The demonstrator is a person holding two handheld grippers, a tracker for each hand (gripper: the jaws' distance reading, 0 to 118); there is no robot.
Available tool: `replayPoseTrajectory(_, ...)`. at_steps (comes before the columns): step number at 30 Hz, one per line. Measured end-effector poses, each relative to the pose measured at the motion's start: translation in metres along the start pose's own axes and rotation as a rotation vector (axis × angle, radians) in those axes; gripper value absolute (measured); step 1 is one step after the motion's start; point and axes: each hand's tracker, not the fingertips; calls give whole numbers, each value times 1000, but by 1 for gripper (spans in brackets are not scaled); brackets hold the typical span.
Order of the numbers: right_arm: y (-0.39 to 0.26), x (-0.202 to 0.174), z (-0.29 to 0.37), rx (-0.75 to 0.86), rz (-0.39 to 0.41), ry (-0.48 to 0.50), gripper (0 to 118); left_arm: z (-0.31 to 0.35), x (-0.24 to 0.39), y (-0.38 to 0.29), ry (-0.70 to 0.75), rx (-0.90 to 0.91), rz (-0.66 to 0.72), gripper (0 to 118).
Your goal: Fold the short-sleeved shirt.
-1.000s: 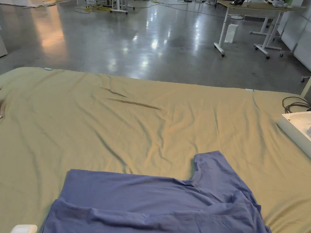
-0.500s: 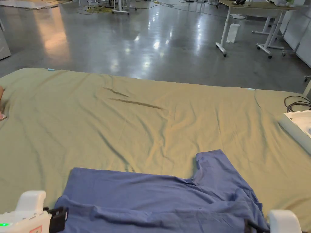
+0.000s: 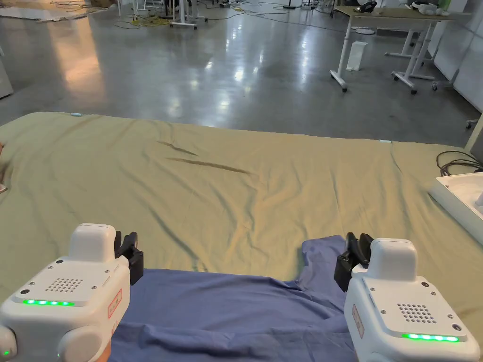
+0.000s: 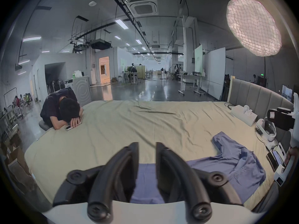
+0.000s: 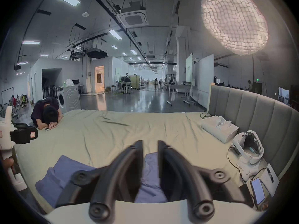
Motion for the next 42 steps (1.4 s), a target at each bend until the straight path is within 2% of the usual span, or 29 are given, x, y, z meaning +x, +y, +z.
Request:
replayPoseTrajectory(3,0,-3,0,21,16,-4,0,1,-2,-2,10,6,18,2)
replayPoseTrajectory(4,0,-3,-1,13,18,25,0,2,-2,-3,9,6,20,2)
replayPoseTrajectory(9,-1,-8,-9,-19,47,32,0,-3,-10,-11,-9,-62,-18,1)
replayPoseTrajectory(11,-1,-11,-13,-36,57,37,0,-14,-22,-18,-7,-129,5,1)
replayPoseTrajectory(18,-6,-11,-35,-99,70,54,0,-87,-79,-26,-4,-325,97,1)
replayPoseTrajectory(22,-13,-9,-49,-143,76,57,0,-146,-100,-27,-1,-459,85,3)
replayPoseTrajectory(23,-15,-9,-53,-154,79,58,0,-158,-101,-26,-10,-498,85,5)
replayPoseTrajectory(27,-24,-4,-62,-201,85,47,0,-214,-110,-34,-13,-656,83,57)
replayPoseTrajectory(31,-33,6,-68,-245,92,20,0,-242,-110,-45,7,-698,43,57)
replayPoseTrajectory(35,-40,19,-72,-289,78,-14,0,-264,-107,-64,26,-824,-3,57)
replayPoseTrajectory(38,-47,28,-75,-317,72,-35,0,-262,-102,-65,45,-779,13,56)
replayPoseTrajectory(40,-50,35,-78,-338,58,-47,0,-257,-91,-66,61,-763,4,44)
replayPoseTrajectory(41,-51,39,-80,-352,48,-52,0,-255,-85,-67,49,-750,-47,37)
replayPoseTrajectory(42,-52,43,-83,-364,37,-54,0,-254,-79,-69,42,-739,-105,23)
